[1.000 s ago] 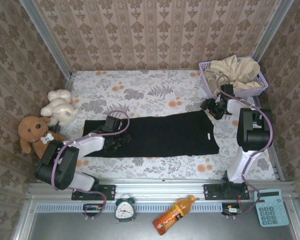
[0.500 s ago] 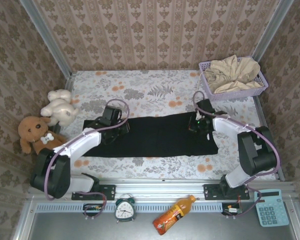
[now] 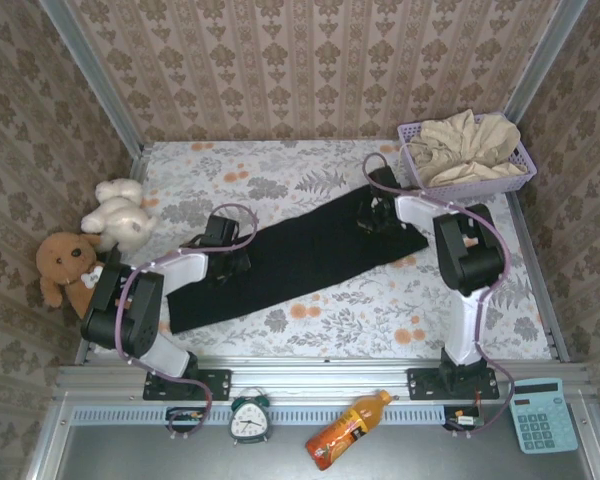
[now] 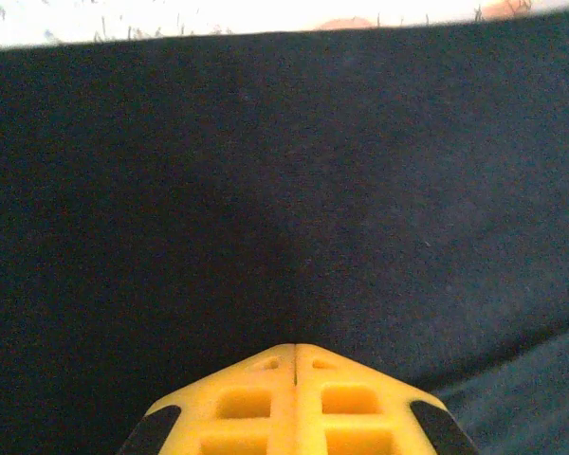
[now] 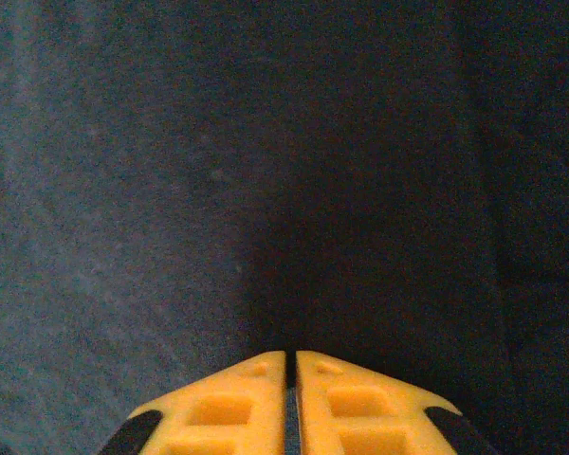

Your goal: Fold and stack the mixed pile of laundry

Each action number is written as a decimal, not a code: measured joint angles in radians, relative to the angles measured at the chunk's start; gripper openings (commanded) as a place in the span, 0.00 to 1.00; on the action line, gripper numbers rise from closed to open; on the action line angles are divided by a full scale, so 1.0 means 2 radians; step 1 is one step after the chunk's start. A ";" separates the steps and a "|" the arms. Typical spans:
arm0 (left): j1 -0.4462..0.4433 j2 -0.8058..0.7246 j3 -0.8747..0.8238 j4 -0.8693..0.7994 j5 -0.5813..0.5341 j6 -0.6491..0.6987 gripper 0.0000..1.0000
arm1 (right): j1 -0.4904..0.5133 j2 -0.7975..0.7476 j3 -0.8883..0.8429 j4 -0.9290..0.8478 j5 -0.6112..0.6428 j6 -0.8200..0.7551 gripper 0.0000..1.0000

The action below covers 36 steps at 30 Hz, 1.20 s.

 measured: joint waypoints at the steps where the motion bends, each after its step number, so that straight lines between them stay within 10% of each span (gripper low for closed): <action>1: -0.006 -0.010 -0.009 0.000 0.005 -0.011 0.00 | -0.001 0.021 0.032 -0.005 0.001 -0.001 0.18; 6: -0.089 -0.062 -0.038 -0.027 0.031 -0.100 0.03 | -0.003 0.129 0.205 -0.035 -0.006 -0.002 0.30; 13: -0.124 -0.115 0.019 -0.052 0.042 -0.167 0.44 | -0.011 0.146 0.249 -0.042 -0.029 -0.018 0.41; 23: -0.086 -0.036 0.122 -0.048 0.022 -0.037 0.01 | 0.004 -0.034 0.011 -0.016 -0.031 -0.013 0.44; 36: -0.085 0.087 0.096 -0.027 0.060 0.001 0.00 | 0.005 0.037 0.060 -0.005 -0.029 0.021 0.42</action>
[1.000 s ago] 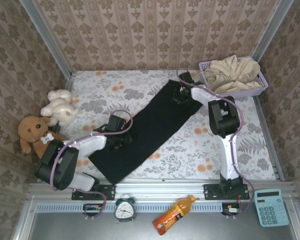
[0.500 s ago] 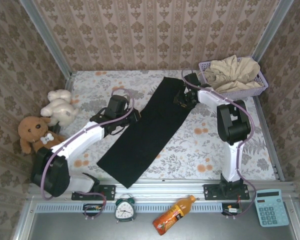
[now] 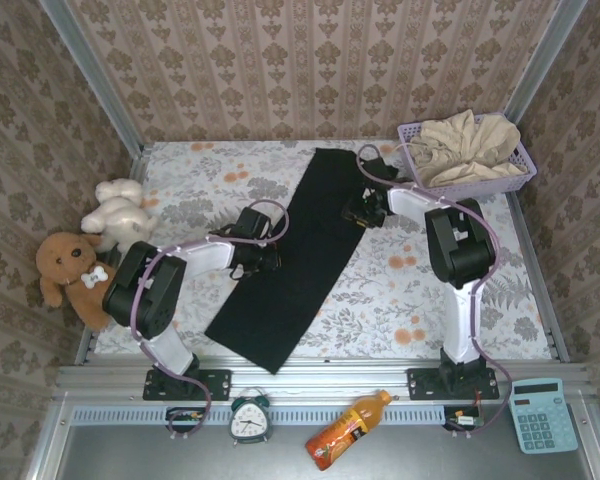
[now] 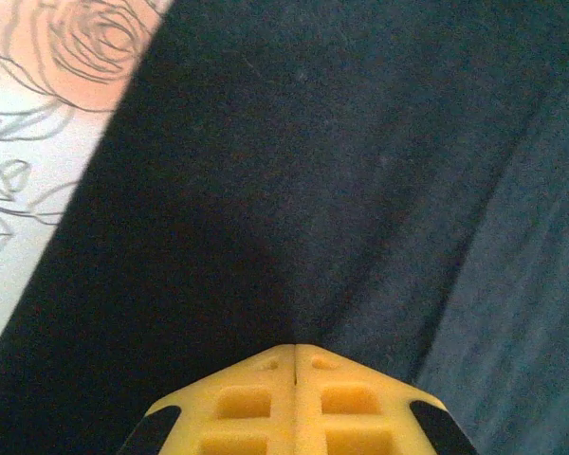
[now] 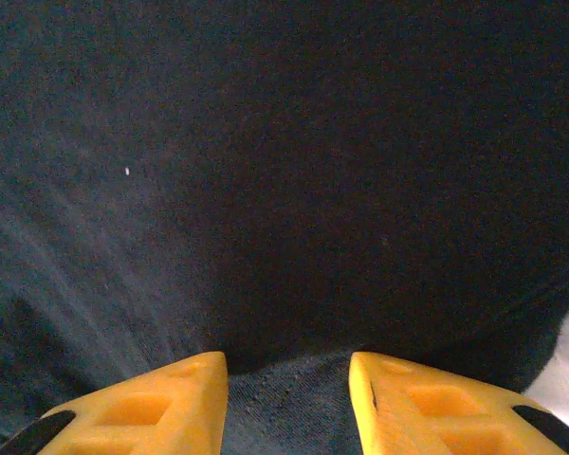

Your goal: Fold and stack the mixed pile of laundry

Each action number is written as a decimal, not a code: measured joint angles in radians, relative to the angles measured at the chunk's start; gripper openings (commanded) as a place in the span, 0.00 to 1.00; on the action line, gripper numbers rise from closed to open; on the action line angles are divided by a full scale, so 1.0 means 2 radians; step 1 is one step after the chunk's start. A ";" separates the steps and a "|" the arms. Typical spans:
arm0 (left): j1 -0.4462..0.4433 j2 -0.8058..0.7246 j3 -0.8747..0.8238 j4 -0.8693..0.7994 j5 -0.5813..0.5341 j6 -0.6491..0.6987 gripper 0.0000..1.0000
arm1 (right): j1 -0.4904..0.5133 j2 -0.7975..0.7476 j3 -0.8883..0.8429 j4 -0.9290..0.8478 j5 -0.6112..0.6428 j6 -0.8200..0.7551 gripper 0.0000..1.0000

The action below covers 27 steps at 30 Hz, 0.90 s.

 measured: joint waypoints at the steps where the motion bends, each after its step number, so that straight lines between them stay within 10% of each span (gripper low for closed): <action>1: -0.002 0.000 -0.003 0.006 0.006 -0.007 0.00 | -0.002 0.017 0.028 -0.007 0.000 0.000 0.42; 15: -0.086 0.013 -0.008 0.100 0.070 -0.182 0.39 | -0.012 0.176 0.301 -0.081 -0.040 -0.032 0.46; 27: 0.018 0.061 0.229 0.082 0.035 -0.049 0.37 | 0.009 -0.144 -0.055 -0.033 -0.063 -0.076 0.48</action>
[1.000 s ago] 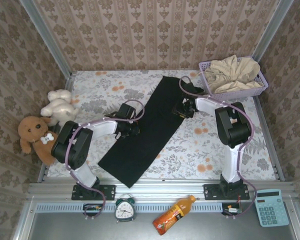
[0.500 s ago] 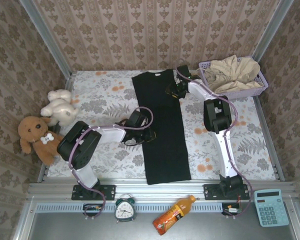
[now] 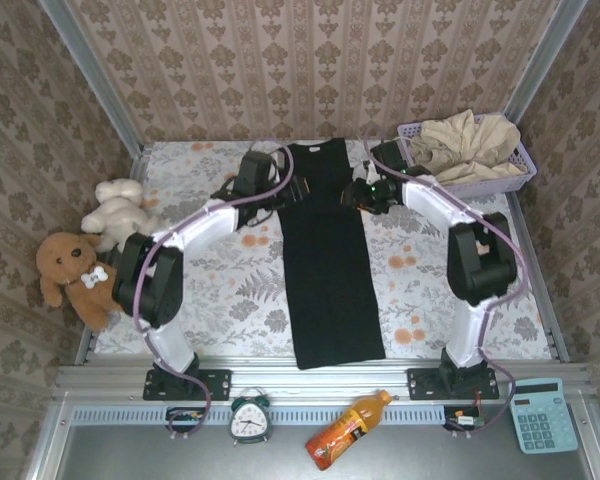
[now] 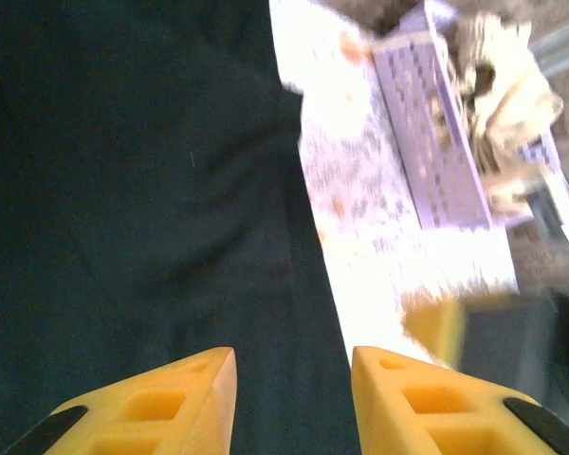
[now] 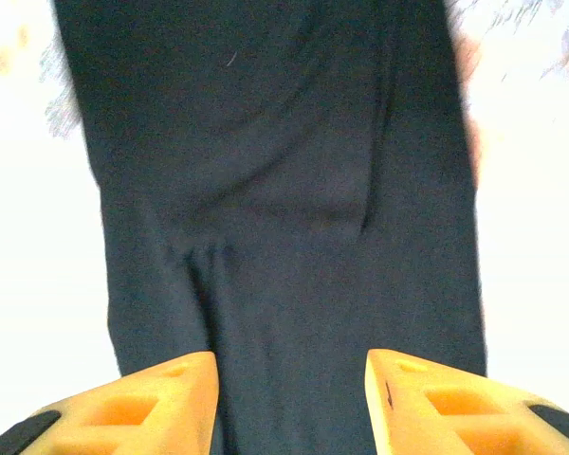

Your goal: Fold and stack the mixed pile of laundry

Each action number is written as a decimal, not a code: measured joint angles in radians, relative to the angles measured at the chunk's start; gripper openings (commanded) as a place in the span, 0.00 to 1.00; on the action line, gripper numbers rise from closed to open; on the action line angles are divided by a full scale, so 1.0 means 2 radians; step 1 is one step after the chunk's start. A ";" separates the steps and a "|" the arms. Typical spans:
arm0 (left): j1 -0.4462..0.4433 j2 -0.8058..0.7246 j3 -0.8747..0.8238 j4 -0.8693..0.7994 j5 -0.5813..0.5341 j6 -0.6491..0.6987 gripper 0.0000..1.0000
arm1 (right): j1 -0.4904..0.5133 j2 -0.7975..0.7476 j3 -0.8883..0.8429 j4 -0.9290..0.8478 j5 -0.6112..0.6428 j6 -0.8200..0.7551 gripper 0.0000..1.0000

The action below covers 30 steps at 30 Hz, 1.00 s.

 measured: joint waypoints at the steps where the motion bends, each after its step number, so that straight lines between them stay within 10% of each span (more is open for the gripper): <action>1: 0.007 0.022 0.016 0.006 0.001 0.007 0.37 | 0.009 -0.027 -0.030 0.007 -0.002 -0.002 0.48; 11: 0.059 0.232 0.154 -0.018 0.024 0.026 0.35 | 0.190 -0.178 -0.304 0.028 -0.026 0.026 0.49; 24: 0.070 0.295 0.257 -0.062 0.038 0.033 0.35 | 0.323 -0.219 -0.372 0.051 -0.031 0.105 0.45; 30: 0.071 0.315 0.292 -0.078 0.040 0.034 0.35 | 0.334 -0.204 -0.375 0.062 -0.031 0.118 0.16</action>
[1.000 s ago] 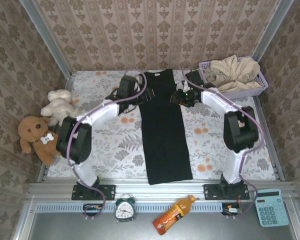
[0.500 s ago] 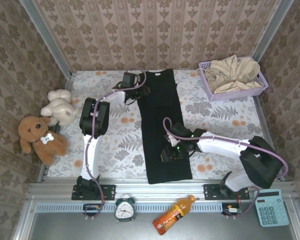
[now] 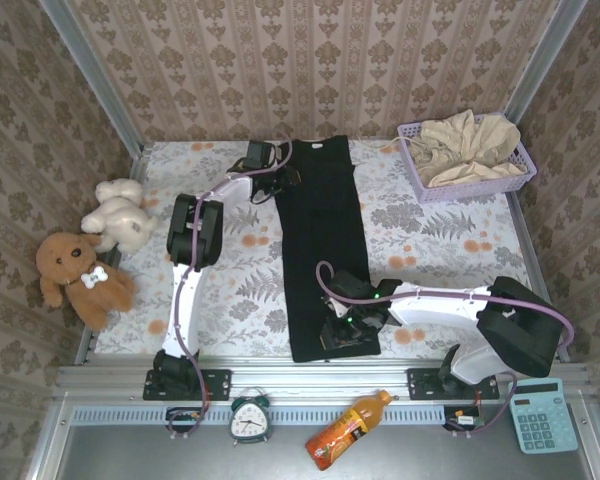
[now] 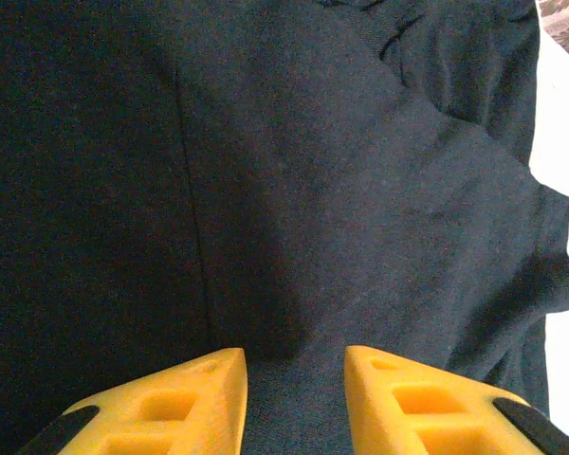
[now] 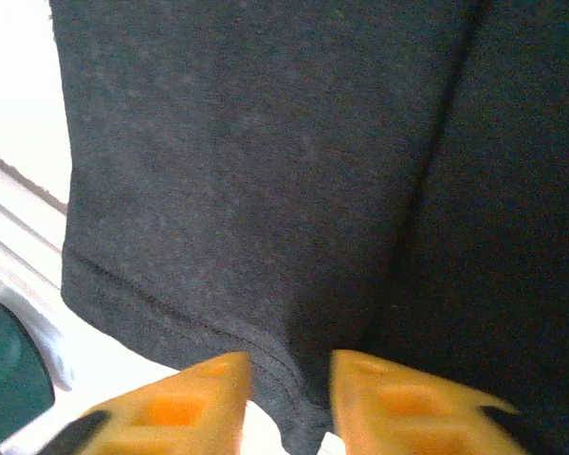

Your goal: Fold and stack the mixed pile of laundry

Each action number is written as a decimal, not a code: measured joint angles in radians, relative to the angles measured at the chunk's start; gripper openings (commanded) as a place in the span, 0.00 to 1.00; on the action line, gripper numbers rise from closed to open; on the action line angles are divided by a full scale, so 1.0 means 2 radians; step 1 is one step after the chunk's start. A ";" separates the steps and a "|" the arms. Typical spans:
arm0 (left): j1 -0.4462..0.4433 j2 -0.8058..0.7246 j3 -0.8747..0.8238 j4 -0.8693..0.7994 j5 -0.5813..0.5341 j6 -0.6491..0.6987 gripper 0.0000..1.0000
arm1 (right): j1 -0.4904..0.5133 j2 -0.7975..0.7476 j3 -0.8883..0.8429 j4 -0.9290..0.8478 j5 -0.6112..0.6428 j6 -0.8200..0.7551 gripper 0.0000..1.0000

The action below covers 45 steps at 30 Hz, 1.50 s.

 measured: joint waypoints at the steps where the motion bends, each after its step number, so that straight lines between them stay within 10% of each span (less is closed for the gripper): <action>1: 0.000 0.001 0.003 -0.002 0.000 0.001 0.35 | 0.000 0.000 0.000 0.001 0.001 0.003 0.10; 11: 0.014 0.032 0.058 -0.029 0.009 0.004 0.35 | -0.010 -0.003 -0.002 -0.006 0.020 0.007 0.02; 15: 0.020 0.058 0.109 -0.052 0.017 0.012 0.41 | -0.012 0.007 0.007 -0.010 0.024 0.005 0.52; 25: 0.022 0.001 0.070 -0.098 0.035 0.043 0.71 | -0.085 -0.024 0.070 -0.041 0.063 -0.020 0.90; 37: -0.007 -0.361 -0.279 -0.056 0.030 0.021 0.65 | -0.179 -0.119 -0.021 -0.090 0.081 -0.028 0.73; 45: -0.123 -0.555 -0.591 -0.038 -0.015 -0.121 0.62 | -0.178 -0.190 -0.107 -0.079 0.061 0.005 0.55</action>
